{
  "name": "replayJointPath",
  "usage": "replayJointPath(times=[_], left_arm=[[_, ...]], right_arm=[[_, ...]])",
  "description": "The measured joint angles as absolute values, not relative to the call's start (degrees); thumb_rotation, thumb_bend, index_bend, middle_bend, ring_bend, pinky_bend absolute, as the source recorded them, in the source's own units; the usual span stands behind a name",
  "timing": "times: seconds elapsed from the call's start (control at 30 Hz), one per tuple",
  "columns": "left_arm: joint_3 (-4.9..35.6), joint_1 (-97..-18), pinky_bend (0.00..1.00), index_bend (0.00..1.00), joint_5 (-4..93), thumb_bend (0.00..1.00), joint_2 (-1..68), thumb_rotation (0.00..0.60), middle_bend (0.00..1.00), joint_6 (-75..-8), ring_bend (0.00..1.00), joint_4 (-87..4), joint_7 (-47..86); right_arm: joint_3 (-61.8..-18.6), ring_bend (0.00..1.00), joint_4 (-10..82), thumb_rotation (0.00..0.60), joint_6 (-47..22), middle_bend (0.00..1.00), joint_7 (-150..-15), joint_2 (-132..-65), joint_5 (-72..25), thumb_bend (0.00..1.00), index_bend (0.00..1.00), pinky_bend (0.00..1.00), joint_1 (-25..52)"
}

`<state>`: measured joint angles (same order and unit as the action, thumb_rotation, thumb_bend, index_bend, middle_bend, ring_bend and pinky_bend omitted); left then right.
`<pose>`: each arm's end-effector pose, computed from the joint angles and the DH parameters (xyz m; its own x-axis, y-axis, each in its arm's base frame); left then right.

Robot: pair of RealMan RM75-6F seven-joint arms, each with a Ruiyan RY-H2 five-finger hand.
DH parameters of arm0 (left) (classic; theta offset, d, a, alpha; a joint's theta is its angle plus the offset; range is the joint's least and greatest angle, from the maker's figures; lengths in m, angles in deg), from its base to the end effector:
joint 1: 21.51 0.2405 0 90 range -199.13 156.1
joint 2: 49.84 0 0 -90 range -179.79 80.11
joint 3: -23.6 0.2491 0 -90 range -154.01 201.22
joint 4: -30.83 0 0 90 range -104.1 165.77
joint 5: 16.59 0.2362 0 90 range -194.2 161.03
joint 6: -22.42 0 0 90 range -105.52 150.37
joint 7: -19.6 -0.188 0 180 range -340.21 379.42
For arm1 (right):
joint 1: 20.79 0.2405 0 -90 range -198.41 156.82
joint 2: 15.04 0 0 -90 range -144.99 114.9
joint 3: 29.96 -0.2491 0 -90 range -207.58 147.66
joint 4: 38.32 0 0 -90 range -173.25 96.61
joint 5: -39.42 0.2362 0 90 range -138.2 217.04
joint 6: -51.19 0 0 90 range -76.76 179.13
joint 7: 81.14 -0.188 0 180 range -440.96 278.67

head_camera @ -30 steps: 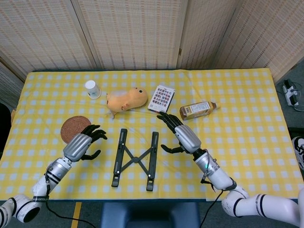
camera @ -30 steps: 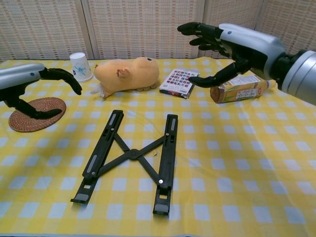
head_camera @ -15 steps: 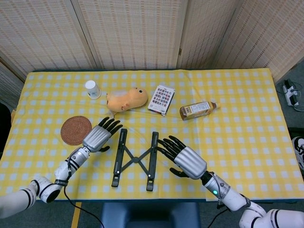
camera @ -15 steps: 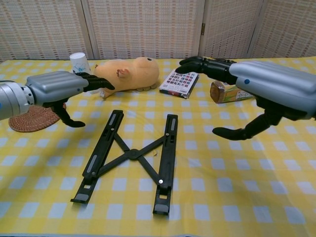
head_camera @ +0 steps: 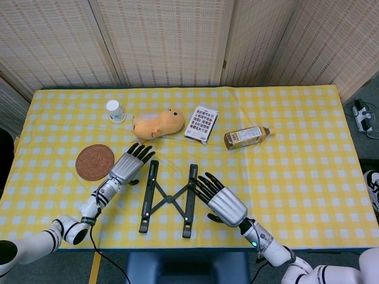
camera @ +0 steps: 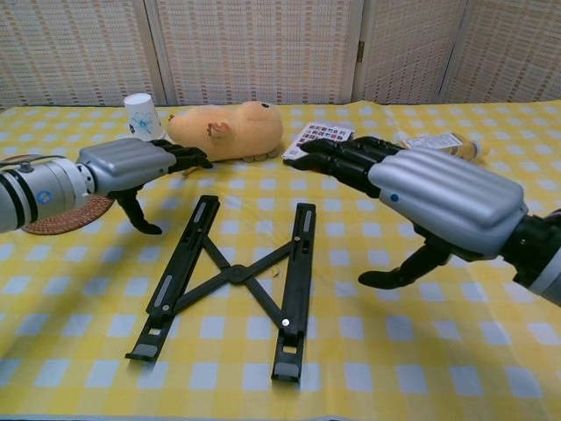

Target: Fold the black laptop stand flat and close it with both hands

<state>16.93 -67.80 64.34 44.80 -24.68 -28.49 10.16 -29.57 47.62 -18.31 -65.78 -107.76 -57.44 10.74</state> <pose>-0.1735 0.4278 -0.0795 0.6947 0.1640 0.7004 0.6624 -0.5255 -0.5340 -0.1098 -0.2700 -0.0750 0.4385 -0.0942 0.8938 -0.6919 -0.6702 0.2688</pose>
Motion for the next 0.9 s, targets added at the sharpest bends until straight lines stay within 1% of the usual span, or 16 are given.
replayJointPath(times=[0.3,0.5,0.9], left_arm=[[15.71,-68.07,0.0,0.05,60.32,0.21,47.13,0.6,0.02,-23.17,0.0,-28.77,11.19],[15.56,-68.89,0.0,0.05,60.11,0.21,48.69,0.6,0.02,-22.96,0.0,-27.53,11.64],[15.55,-69.08,0.0,0.05,58.89,0.21,48.94,0.6,0.02,-22.16,0.0,-27.53,14.06]], right_arm=[[-31.15,0.0,42.26,0.6,-17.55,0.0,-63.95,-114.45,-54.32,0.21,0.0,0.0,10.14],[-31.14,0.0,39.08,0.6,-16.92,0.0,-64.22,-116.82,-54.15,0.2,0.0,0.0,10.35],[-31.78,0.0,32.37,0.6,-15.89,0.0,-66.17,-121.13,-53.93,0.21,0.0,0.0,11.55]])
